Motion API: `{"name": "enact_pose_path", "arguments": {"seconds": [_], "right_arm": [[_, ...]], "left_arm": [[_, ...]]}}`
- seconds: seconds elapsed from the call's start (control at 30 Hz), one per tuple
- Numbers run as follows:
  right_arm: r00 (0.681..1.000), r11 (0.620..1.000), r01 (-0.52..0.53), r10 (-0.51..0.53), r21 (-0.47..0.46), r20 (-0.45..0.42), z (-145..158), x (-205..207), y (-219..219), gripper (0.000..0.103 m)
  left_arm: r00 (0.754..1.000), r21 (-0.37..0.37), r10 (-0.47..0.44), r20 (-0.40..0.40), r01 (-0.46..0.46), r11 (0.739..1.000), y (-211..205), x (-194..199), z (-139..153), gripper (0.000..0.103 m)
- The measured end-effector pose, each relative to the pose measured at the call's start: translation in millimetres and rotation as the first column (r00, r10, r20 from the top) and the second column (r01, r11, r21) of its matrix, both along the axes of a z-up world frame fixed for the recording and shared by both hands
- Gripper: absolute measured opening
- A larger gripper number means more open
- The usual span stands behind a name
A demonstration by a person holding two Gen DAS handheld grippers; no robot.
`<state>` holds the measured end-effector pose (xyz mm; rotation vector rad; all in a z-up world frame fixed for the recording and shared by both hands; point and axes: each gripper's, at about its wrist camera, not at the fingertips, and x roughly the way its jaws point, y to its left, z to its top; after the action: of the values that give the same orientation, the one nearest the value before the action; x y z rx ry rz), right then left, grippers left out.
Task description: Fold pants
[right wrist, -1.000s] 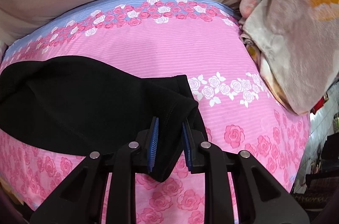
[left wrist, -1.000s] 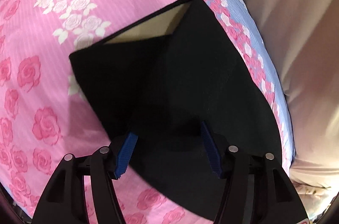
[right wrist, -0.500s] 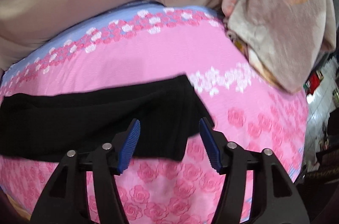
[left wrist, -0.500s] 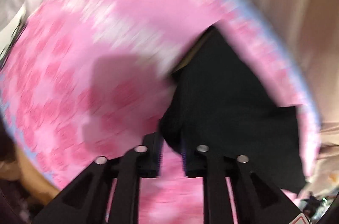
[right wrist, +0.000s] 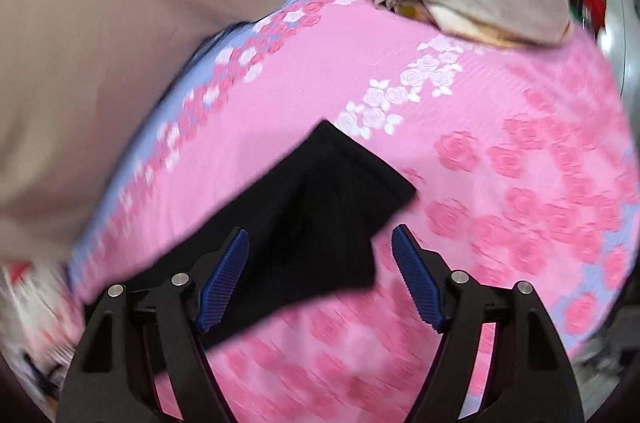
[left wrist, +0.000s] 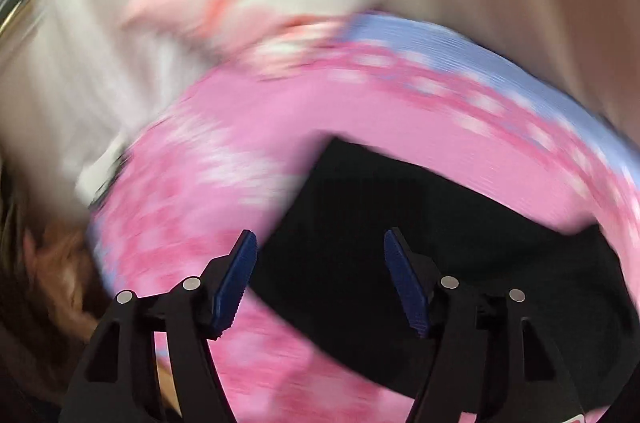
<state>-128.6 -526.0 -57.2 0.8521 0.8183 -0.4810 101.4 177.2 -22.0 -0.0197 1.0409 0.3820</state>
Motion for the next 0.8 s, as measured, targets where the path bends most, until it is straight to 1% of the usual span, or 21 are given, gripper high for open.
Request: {"name": "enact_pose_path", "arguments": {"seconds": [0.03, 0.07, 0.1, 0.13, 0.17, 0.2, 0.23, 0.27, 0.3, 0.37, 0.4, 0.43, 0.5, 0.53, 0.6, 0.63, 0.67, 0.7, 0.73, 0.77, 0.8], "right_arm": [[1.0, 0.997, -0.005, 0.005, 0.071, 0.011, -7, 15, -6, 0.072], [1.0, 0.994, -0.005, 0.007, 0.106, -0.021, -15, 26, -10, 0.072], [0.997, 0.99, 0.0, 0.011, 0.14, -0.077, -26, 39, -13, 0.065], [0.993, 0.988, -0.011, 0.029, 0.154, -0.116, -35, 52, -13, 0.021], [0.984, 0.989, -0.042, 0.065, 0.141, -0.164, -43, 69, -12, 0.004], [0.977, 0.991, -0.061, 0.084, 0.12, -0.196, -42, 80, -8, 0.004], [0.98, 0.992, -0.079, 0.095, 0.099, -0.172, -32, 87, -3, 0.004], [0.988, 0.986, -0.146, 0.149, 0.08, -0.038, 2, 95, 8, 0.004], [0.979, 0.98, -0.195, 0.192, 0.04, 0.073, 32, 95, 15, 0.004], [0.943, 0.963, -0.251, 0.266, -0.097, 0.199, 83, 77, 29, 0.004], [0.944, 0.962, -0.242, 0.264, -0.129, 0.198, 88, 66, 27, 0.004], [0.952, 0.964, -0.233, 0.253, -0.128, 0.172, 79, 55, 21, 0.005], [0.975, 0.973, -0.221, 0.223, -0.071, 0.021, 18, 37, -1, 0.005], [0.98, 0.982, -0.191, 0.191, 0.006, -0.052, -24, 27, -14, 0.005], [0.98, 0.983, -0.165, 0.173, 0.08, -0.1, -66, 17, -22, 0.005], [0.981, 0.982, -0.161, 0.171, 0.101, -0.092, -78, 13, -26, 0.006], [0.988, 0.984, -0.143, 0.149, 0.109, -0.04, -79, 8, -27, 0.01], [0.991, 0.985, -0.131, 0.134, 0.113, -0.025, -77, 4, -27, 0.011], [0.992, 0.986, -0.122, 0.125, 0.113, -0.02, -75, 2, -27, 0.016], [0.992, 0.988, -0.122, 0.124, 0.092, -0.016, -69, 1, -28, 0.027], [0.992, 0.991, -0.121, 0.123, 0.051, -0.039, -62, 1, -26, 0.032]], "left_arm": [[0.995, -0.012, -0.093, -0.02, 0.092, 0.996, -39, 3, -5, 0.064], [0.989, -0.021, -0.144, -0.029, 0.144, 0.989, -62, 6, -9, 0.064], [0.978, -0.035, -0.206, -0.041, 0.204, 0.978, -89, 5, -15, 0.064], [0.964, -0.044, -0.26, -0.055, 0.258, 0.965, -113, 4, -21, 0.064], [0.947, -0.042, -0.313, -0.069, 0.31, 0.95, -142, 2, -29, 0.064], [0.93, -0.036, -0.357, -0.087, 0.355, 0.934, -163, -1, -36, 0.064], [0.916, -0.02, -0.388, -0.105, 0.388, 0.921, -180, -4, -41, 0.064], [0.898, 0.01, -0.419, -0.137, 0.424, 0.906, -198, -6, -49, 0.065], [0.886, 0.031, -0.436, -0.158, 0.446, 0.894, -203, -9, -56, 0.065], [0.869, 0.063, -0.455, -0.194, 0.474, 0.878, -214, -13, -64, 0.069], [0.864, 0.063, -0.457, -0.211, 0.479, 0.876, -214, -12, -69, 0.07], [0.864, 0.063, -0.45, -0.227, 0.474, 0.878, -212, -9, -75, 0.07], [0.862, 0.023, -0.432, -0.265, 0.453, 0.891, -204, -1, -90, 0.07], [0.867, 0.016, -0.419, -0.27, 0.439, 0.898, -200, -2, -93, 0.07], [0.871, -0.023, -0.414, -0.265, 0.424, 0.905, -194, 1, -100, 0.072], [0.873, -0.022, -0.409, -0.265, 0.419, 0.908, -193, 2, -100, 0.075], [0.876, -0.011, -0.405, -0.263, 0.417, 0.909, -193, 3, -98, 0.076], [0.877, -0.003, -0.404, -0.26, 0.418, 0.908, -195, 4, -97, 0.076], [0.882, 0.013, -0.398, -0.251, 0.414, 0.91, -194, 7, -93, 0.075], [0.885, 0.016, -0.401, -0.239, 0.416, 0.909, -194, 10, -91, 0.075], [0.886, 0.018, -0.403, -0.228, 0.418, 0.908, -193, 15, -88, 0.075]]}}
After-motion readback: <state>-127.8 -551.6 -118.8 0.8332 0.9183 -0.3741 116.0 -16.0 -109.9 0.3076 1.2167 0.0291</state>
